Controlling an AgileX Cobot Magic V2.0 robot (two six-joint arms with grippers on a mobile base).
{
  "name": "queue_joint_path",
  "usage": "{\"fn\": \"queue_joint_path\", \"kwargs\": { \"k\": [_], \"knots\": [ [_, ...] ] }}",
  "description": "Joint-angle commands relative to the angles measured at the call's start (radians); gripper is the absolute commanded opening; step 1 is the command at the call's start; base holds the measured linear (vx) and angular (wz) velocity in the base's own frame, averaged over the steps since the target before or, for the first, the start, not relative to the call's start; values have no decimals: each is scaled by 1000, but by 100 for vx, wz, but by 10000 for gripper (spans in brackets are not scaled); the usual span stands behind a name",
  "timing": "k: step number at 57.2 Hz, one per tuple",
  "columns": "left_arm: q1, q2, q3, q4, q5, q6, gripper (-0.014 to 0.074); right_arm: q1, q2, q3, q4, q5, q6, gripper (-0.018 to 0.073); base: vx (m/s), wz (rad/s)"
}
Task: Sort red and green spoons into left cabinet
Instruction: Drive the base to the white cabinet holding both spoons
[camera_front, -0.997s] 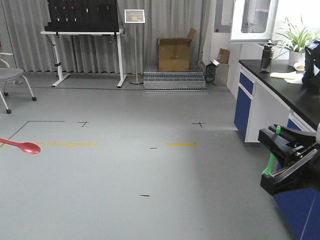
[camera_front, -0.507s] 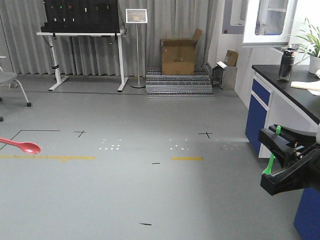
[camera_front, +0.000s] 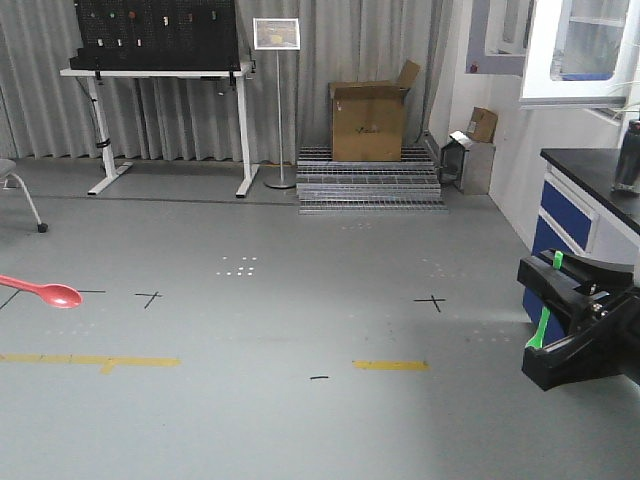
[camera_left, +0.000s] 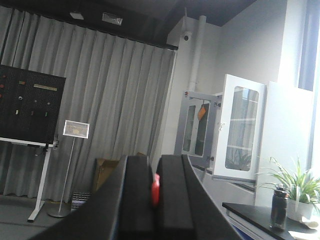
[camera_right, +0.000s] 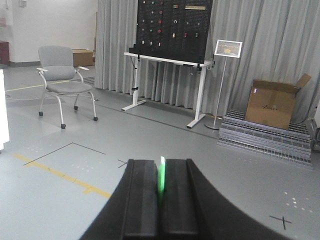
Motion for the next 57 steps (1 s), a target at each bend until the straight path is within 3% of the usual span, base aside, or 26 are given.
{"fn": "queue_joint_path", "kwargs": {
  "k": [1, 57],
  "knots": [
    [-9, -12, -28, -7, -69, 2, 0, -2, -18, -27, 17, -59, -2, -1, 62, 5],
    [-9, -6, -28, -7, -70, 2, 1, -2, -18, -27, 17, -58, -3, -1, 63, 12]
  ]
}}
